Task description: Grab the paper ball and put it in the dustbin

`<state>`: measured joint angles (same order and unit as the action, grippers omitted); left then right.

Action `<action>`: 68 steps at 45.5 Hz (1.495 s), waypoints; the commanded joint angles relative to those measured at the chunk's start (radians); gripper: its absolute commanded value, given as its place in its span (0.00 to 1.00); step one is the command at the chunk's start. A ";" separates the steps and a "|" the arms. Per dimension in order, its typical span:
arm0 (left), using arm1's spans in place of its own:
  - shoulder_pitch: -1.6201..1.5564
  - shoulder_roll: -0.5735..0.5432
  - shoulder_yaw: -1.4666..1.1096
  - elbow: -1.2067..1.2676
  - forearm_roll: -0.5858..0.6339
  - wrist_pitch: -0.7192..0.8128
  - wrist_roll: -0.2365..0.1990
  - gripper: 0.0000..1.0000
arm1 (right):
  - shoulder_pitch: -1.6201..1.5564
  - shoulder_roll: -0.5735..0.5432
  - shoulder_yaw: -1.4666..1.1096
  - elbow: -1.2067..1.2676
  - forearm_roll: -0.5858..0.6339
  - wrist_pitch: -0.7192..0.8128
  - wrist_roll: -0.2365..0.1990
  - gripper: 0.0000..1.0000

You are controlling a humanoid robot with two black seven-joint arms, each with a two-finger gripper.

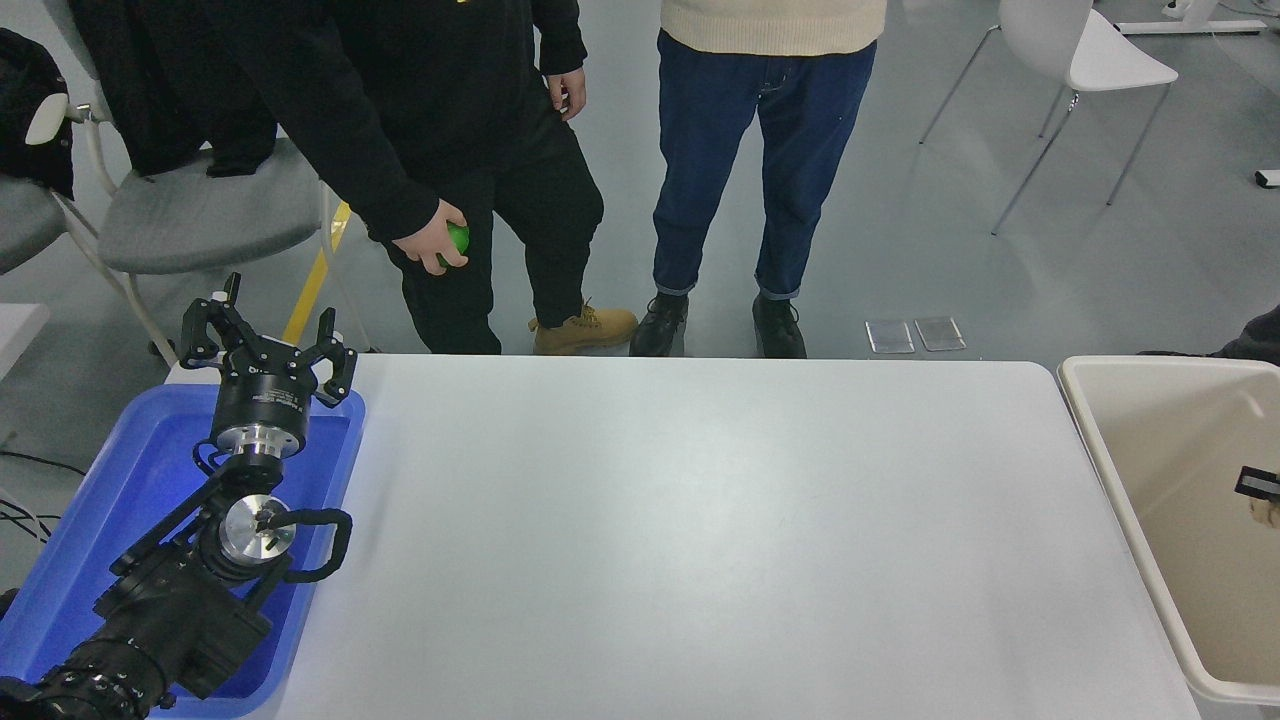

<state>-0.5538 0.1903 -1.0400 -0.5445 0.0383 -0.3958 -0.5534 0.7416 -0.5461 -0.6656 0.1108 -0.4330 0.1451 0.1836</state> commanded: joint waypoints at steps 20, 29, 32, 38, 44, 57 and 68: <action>0.000 0.000 0.000 0.000 0.000 0.000 0.000 0.99 | -0.013 0.017 0.070 0.001 0.020 -0.001 0.000 1.00; 0.000 0.000 0.000 0.000 0.000 0.000 0.000 0.99 | -0.005 0.029 0.178 0.007 0.086 0.002 0.000 1.00; 0.000 0.000 0.000 -0.002 0.000 0.000 0.000 0.99 | 0.004 0.032 0.254 0.013 0.109 0.004 0.004 1.00; 0.000 0.000 0.000 0.000 0.000 0.000 0.000 0.99 | 0.035 0.025 0.484 0.085 0.125 0.007 0.004 1.00; 0.000 0.000 0.000 0.000 0.000 0.000 0.000 0.99 | 0.041 -0.005 0.765 0.211 0.126 0.007 0.004 1.00; 0.000 0.000 0.000 0.000 0.000 0.000 0.000 0.99 | 0.004 -0.009 1.247 0.535 0.289 0.005 0.004 1.00; 0.000 0.000 0.000 0.000 0.000 0.000 0.000 0.99 | -0.005 0.127 1.386 0.570 0.592 0.011 0.011 1.00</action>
<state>-0.5538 0.1902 -1.0401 -0.5445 0.0384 -0.3958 -0.5538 0.7510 -0.5122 0.5082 0.5898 -0.0755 0.1513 0.1896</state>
